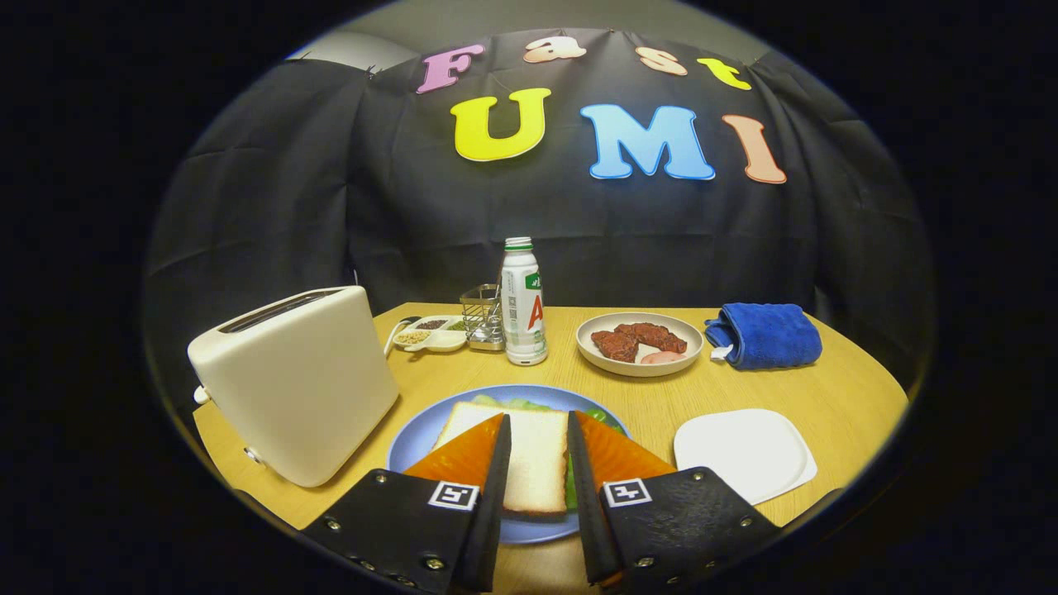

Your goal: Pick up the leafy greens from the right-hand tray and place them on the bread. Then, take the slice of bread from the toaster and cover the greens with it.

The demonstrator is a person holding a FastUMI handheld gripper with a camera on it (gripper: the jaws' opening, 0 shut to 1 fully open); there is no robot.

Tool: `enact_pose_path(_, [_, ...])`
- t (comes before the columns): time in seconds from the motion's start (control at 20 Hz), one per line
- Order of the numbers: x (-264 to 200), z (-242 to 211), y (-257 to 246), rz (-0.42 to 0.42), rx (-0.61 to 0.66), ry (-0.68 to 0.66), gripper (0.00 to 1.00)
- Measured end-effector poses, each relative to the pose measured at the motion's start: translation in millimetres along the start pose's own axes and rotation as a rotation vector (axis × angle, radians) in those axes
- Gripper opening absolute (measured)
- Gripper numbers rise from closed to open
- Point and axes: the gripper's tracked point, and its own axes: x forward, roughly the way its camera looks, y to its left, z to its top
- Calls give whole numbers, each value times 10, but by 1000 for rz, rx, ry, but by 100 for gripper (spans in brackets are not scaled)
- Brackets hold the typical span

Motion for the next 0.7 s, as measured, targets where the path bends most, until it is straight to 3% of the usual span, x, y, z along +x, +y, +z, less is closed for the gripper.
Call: enact_pose_path(0.7, [-275, 198, -434, -53, -61, -106, 41])
